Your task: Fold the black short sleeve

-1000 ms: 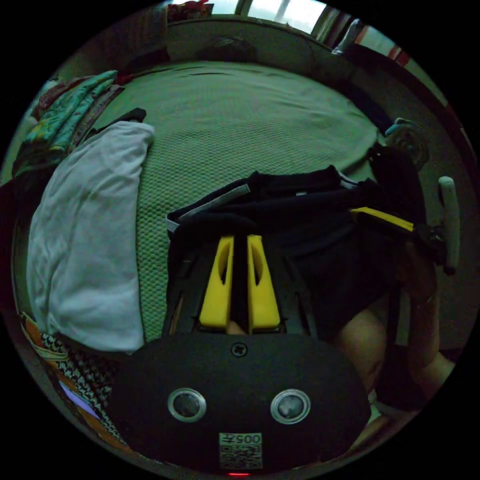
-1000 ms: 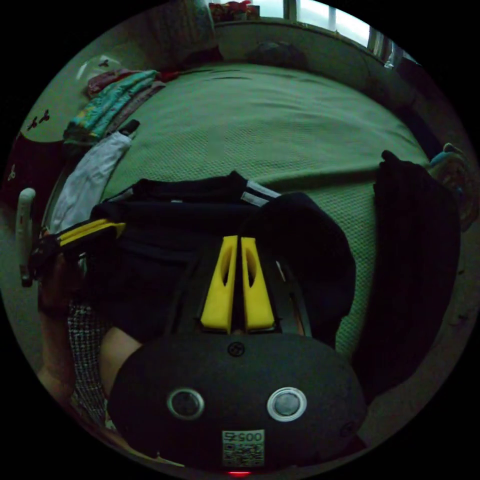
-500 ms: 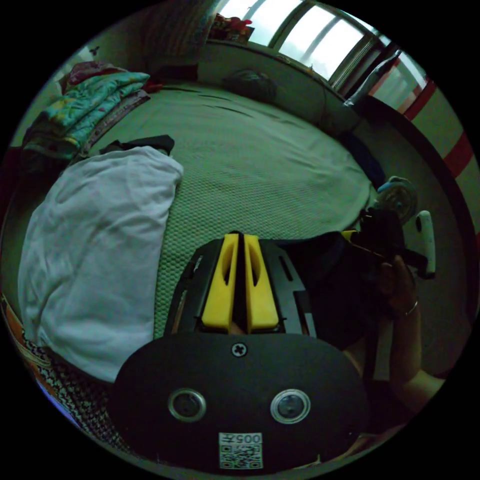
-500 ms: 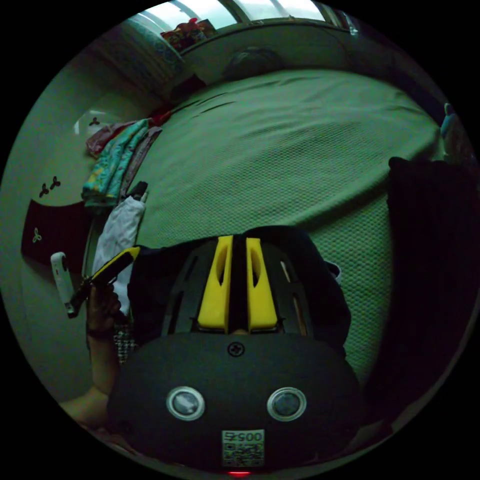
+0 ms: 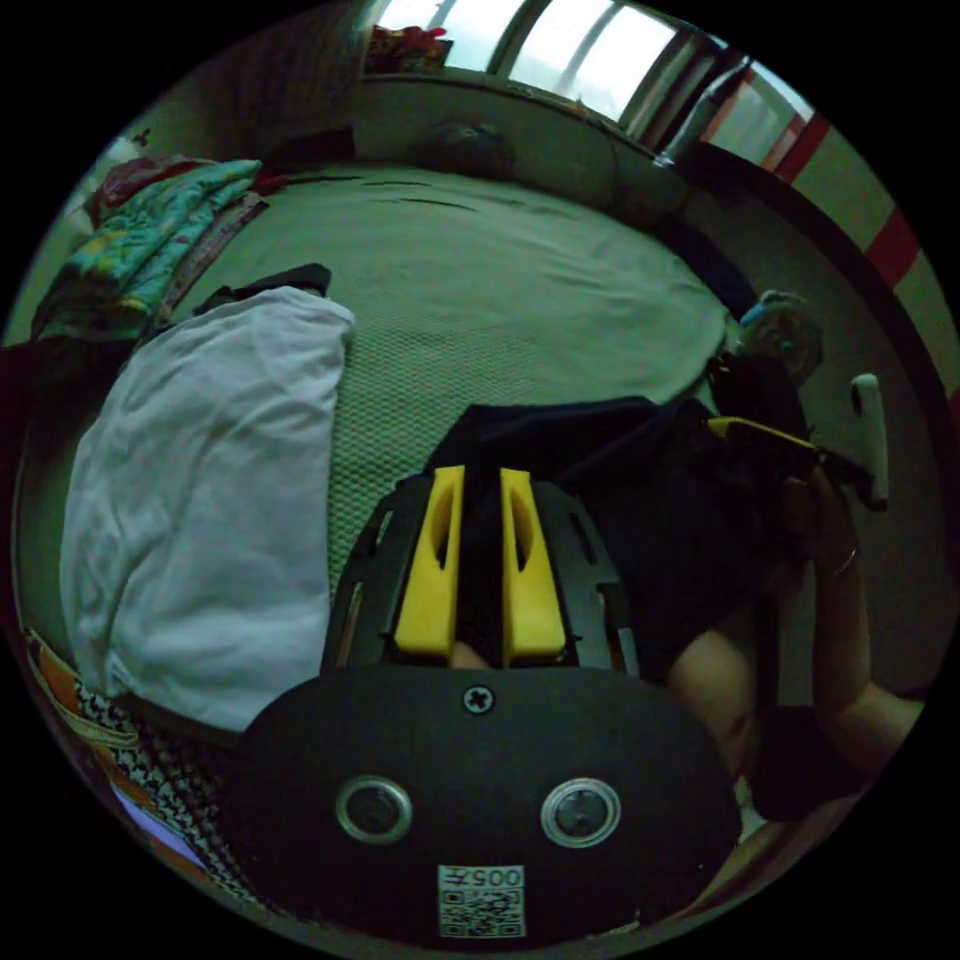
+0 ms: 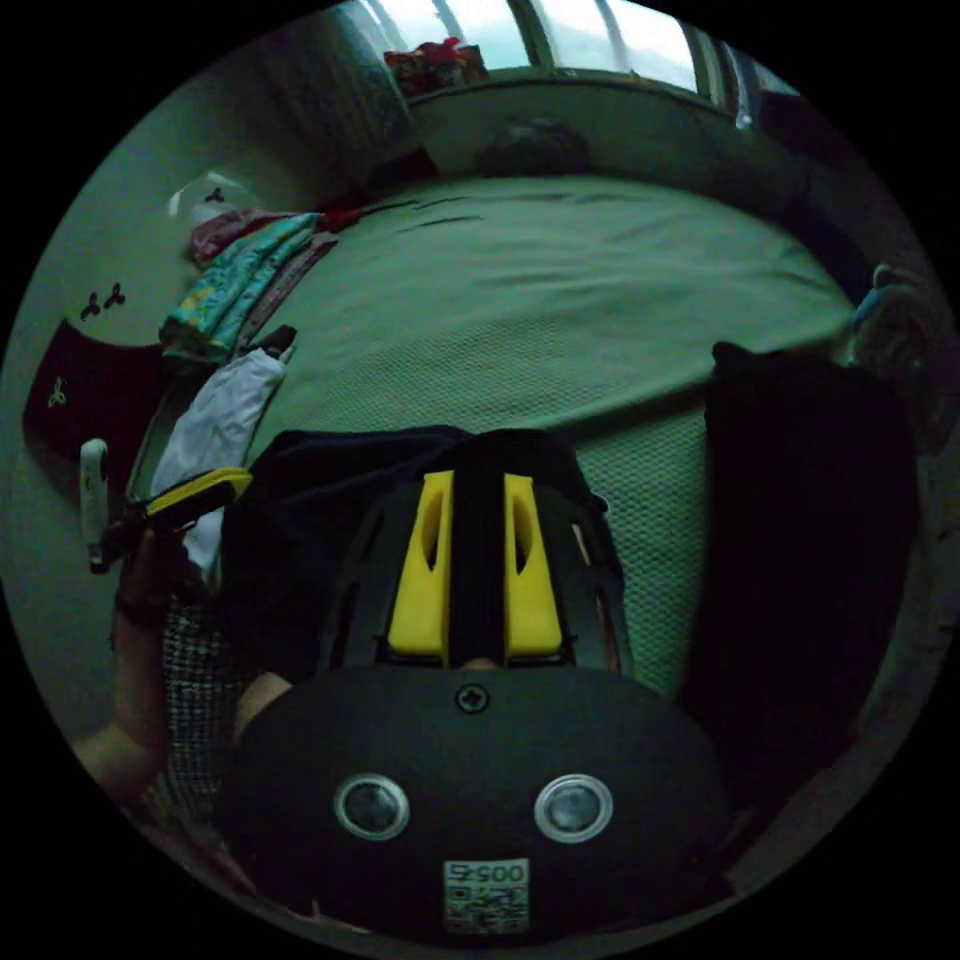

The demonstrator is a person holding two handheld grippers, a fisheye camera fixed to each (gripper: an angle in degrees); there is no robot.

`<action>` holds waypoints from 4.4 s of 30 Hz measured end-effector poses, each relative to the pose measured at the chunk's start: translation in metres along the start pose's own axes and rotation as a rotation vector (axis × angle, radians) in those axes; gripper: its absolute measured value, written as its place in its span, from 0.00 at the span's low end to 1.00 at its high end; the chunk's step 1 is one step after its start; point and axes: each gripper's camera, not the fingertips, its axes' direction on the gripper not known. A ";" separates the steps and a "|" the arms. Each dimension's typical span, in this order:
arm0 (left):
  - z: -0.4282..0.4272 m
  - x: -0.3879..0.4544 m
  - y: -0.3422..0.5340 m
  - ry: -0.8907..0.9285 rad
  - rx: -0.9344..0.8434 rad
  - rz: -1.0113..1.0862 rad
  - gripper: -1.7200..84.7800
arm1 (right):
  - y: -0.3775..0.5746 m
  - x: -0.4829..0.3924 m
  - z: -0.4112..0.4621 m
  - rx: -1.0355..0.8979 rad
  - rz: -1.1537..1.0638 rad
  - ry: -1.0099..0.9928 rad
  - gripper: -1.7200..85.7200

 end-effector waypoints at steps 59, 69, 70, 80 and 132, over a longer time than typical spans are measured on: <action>-0.075 0.374 0.122 -0.096 -0.081 0.099 0.10 | 0.313 0.059 -0.169 0.017 0.125 0.112 0.10; -0.043 0.582 0.117 0.066 -0.091 0.383 0.15 | 0.336 0.096 -0.218 0.100 0.159 0.115 0.10; -0.034 0.601 0.116 0.074 -0.102 0.389 0.15 | 0.337 0.098 -0.219 0.100 0.162 0.114 0.10; 0.028 0.675 0.111 0.017 -0.197 0.290 0.17 | 0.334 0.120 -0.210 0.053 0.175 0.086 0.10; -0.122 0.370 0.223 0.263 0.011 0.135 0.07 | -0.034 -0.053 -0.069 -0.160 0.020 -0.077 0.07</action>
